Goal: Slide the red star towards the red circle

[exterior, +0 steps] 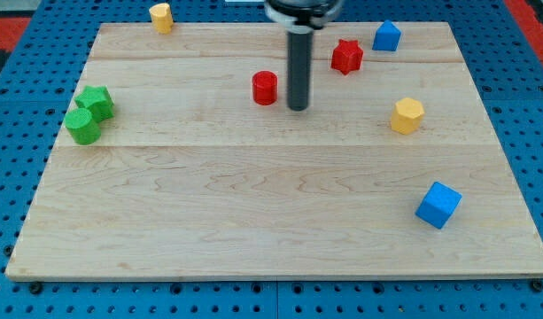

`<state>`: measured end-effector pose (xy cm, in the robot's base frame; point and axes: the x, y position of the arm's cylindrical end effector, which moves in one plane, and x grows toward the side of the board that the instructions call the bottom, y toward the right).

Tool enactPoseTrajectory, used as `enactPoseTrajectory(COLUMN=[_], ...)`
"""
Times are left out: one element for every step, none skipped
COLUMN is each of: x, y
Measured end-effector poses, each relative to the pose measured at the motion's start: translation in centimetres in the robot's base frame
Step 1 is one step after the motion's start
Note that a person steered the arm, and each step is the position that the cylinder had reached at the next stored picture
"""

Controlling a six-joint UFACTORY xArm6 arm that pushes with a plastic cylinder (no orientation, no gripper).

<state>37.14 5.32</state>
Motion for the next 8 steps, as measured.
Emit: enactPoseTrajectory(x=[-4.4,-3.7,-0.9,-3.1,-5.4,-5.7,-7.4,-9.5], y=[-5.4,-14.2,-21.0,-11.8,0.7,7.4,11.5,8.5])
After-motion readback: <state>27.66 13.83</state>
